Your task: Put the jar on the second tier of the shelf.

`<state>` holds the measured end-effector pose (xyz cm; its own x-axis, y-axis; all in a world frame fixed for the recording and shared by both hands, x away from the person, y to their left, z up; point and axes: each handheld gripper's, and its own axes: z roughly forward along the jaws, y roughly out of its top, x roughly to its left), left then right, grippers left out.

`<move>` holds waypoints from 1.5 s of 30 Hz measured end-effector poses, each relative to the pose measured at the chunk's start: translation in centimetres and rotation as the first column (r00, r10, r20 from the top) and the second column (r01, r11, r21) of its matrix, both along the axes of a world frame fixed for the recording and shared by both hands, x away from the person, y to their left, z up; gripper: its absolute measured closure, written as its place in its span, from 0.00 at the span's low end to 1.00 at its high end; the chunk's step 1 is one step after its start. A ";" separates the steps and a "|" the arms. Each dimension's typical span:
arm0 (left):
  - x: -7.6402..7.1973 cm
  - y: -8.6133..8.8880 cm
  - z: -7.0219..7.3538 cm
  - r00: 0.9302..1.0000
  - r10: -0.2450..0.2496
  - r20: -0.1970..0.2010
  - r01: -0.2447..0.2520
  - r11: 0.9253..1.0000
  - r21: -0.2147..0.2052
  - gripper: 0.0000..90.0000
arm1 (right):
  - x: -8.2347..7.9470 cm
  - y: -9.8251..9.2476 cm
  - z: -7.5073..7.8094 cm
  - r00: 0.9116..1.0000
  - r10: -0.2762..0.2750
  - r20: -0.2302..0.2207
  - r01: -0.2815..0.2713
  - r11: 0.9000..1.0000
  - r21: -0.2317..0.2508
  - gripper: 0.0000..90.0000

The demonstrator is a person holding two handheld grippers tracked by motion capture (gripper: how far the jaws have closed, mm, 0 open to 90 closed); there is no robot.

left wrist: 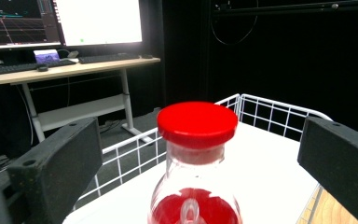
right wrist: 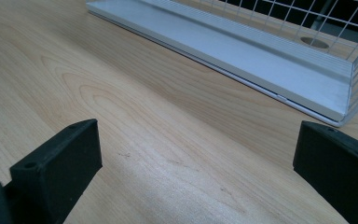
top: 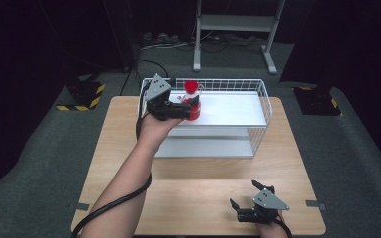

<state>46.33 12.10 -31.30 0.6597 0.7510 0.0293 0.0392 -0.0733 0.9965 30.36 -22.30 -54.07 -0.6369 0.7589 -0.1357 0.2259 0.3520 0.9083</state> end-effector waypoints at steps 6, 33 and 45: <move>-0.8 0.4 -0.1 1.000 -0.002 -0.005 0.002 1.000 0.012 0.00 | 0.0 0.0 0.0 1.000 -0.001 0.003 0.001 1.000 -0.001 0.01; -5.7 2.7 -2.1 0.999 -0.033 0.011 0.033 0.999 0.012 0.00 | 0.0 0.1 0.0 1.000 0.005 0.006 -0.005 1.000 -0.010 0.01; -7.8 3.1 -3.0 0.999 -0.041 -0.015 0.041 0.998 0.040 0.00 | 0.0 0.0 0.0 1.000 0.003 0.007 -0.003 1.000 -0.007 0.01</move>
